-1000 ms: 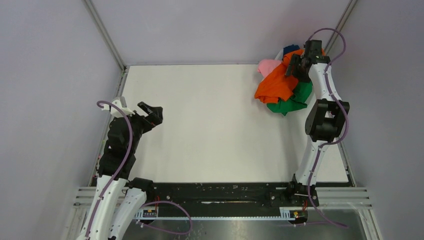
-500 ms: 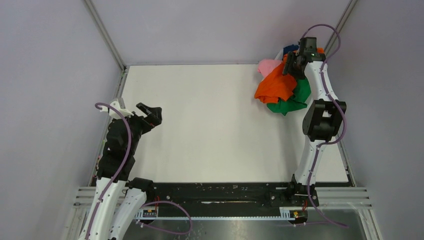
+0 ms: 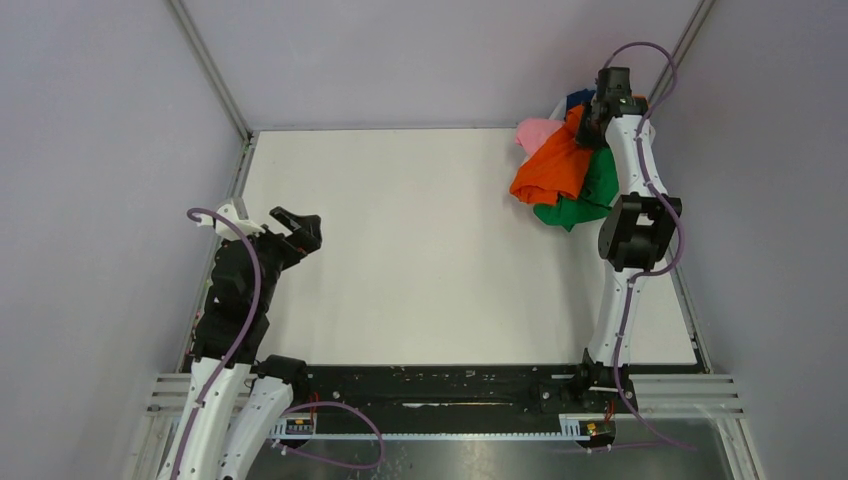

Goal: Fold and stack the t-shirts
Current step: Grab crumpled tshirt from bin with the right arm

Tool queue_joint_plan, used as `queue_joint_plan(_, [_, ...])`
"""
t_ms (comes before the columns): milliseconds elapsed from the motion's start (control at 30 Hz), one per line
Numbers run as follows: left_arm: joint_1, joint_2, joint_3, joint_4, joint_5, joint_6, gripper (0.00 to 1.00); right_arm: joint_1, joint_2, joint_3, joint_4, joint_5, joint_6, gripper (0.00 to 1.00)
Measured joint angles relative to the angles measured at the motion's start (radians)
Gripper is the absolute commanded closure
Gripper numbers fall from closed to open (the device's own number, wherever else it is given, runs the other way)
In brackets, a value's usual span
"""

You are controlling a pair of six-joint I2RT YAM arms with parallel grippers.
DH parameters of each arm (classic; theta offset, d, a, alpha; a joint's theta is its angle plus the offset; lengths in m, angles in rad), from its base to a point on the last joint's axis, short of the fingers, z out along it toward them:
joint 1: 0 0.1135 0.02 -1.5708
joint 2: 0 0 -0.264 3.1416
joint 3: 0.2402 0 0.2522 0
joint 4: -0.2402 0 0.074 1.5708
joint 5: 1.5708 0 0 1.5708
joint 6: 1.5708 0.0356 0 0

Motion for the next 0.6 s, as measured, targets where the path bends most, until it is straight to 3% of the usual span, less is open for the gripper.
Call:
queue_joint_plan(300, [0.0,-0.024,0.006,-0.016,-0.023,0.0,0.01,0.0,-0.042,0.051,-0.021,-0.017,-0.006,1.0])
queue_joint_plan(433, [0.0,-0.026,0.008,-0.018,-0.026,0.0,0.01,0.0,-0.184,0.052,0.014,-0.064,0.006,1.0])
queue_joint_plan(600, [0.0,-0.04,0.008,-0.017,-0.026,-0.004,0.01,0.0,-0.412,0.081,0.198,-0.151,0.102,1.0])
